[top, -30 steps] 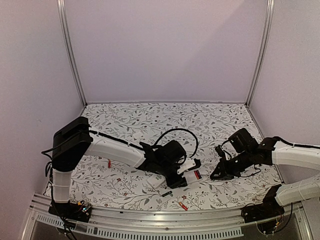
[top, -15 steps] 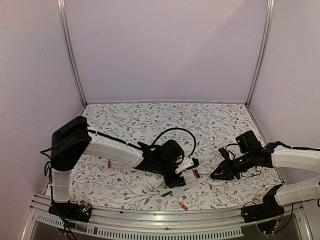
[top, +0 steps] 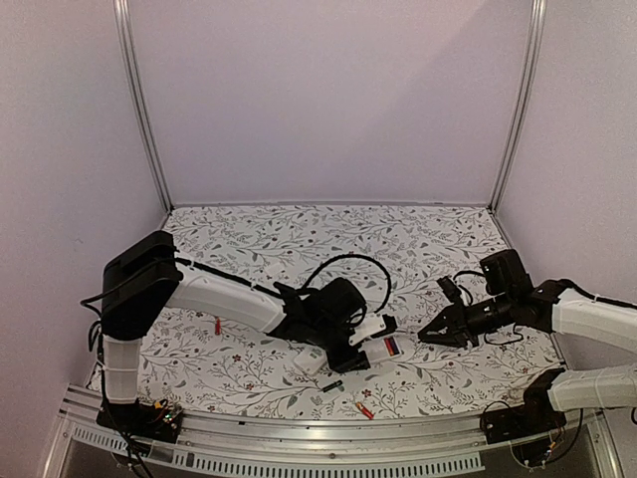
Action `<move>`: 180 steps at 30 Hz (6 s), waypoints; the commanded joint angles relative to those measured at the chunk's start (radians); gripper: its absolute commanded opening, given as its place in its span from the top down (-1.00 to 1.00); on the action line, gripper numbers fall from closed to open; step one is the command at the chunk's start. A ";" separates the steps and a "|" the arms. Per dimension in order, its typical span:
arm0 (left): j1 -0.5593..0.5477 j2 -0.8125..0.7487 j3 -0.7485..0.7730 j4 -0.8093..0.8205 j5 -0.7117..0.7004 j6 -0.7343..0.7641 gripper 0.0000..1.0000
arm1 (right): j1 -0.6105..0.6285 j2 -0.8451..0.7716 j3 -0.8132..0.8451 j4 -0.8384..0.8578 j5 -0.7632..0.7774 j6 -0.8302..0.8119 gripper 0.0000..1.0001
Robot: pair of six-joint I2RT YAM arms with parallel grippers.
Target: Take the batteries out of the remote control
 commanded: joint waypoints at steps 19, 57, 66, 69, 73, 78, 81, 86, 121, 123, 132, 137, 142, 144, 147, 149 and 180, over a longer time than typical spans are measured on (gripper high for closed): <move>0.030 -0.021 -0.073 -0.020 0.056 0.195 0.32 | 0.056 0.104 0.203 -0.380 0.174 -0.262 1.00; 0.015 -0.006 -0.056 -0.030 0.055 0.210 0.38 | 0.112 0.387 0.364 -0.457 0.358 -0.232 1.00; 0.024 0.004 -0.053 -0.028 0.084 0.218 0.40 | 0.112 0.466 0.328 -0.306 0.233 -0.230 1.00; 0.030 0.009 -0.049 -0.030 0.091 0.217 0.41 | 0.112 0.509 0.330 -0.268 0.164 -0.246 1.00; 0.036 0.014 -0.048 -0.031 0.096 0.218 0.42 | 0.112 0.560 0.335 -0.218 0.073 -0.276 1.00; 0.041 0.020 -0.042 -0.035 0.105 0.217 0.42 | 0.112 0.576 0.331 -0.157 -0.035 -0.290 1.00; 0.044 0.020 -0.040 -0.038 0.103 0.218 0.43 | 0.112 0.594 0.320 -0.136 -0.057 -0.287 1.00; 0.049 0.023 -0.035 -0.039 0.058 0.214 0.44 | 0.112 0.553 0.321 -0.160 -0.052 -0.293 1.00; 0.091 0.058 0.019 -0.065 -0.050 0.173 0.46 | 0.201 0.251 0.246 -0.264 -0.189 -0.296 1.00; 0.093 0.058 0.020 -0.065 -0.051 0.172 0.46 | 0.200 0.237 0.243 -0.268 -0.185 -0.292 1.00; 0.095 0.057 0.025 -0.068 -0.052 0.168 0.46 | 0.201 0.205 0.255 -0.304 -0.144 -0.286 1.00; 0.094 0.051 0.023 -0.070 -0.048 0.163 0.46 | 0.200 0.196 0.297 -0.404 0.009 -0.300 1.00; 0.096 0.033 0.006 -0.072 -0.023 0.124 0.44 | 0.179 0.169 0.335 -0.486 0.220 -0.293 1.00; 0.099 0.018 -0.011 -0.072 -0.004 0.106 0.40 | 0.170 0.149 0.355 -0.527 0.331 -0.282 1.00; 0.097 -0.006 -0.024 -0.076 0.036 0.095 0.33 | 0.169 0.132 0.381 -0.549 0.425 -0.279 1.00; 0.095 -0.007 -0.017 -0.081 0.048 0.092 0.31 | 0.169 0.119 0.391 -0.531 0.428 -0.282 1.00; 0.064 0.040 0.029 -0.126 0.000 0.116 0.37 | 0.244 0.385 0.509 -0.536 0.509 -0.298 1.00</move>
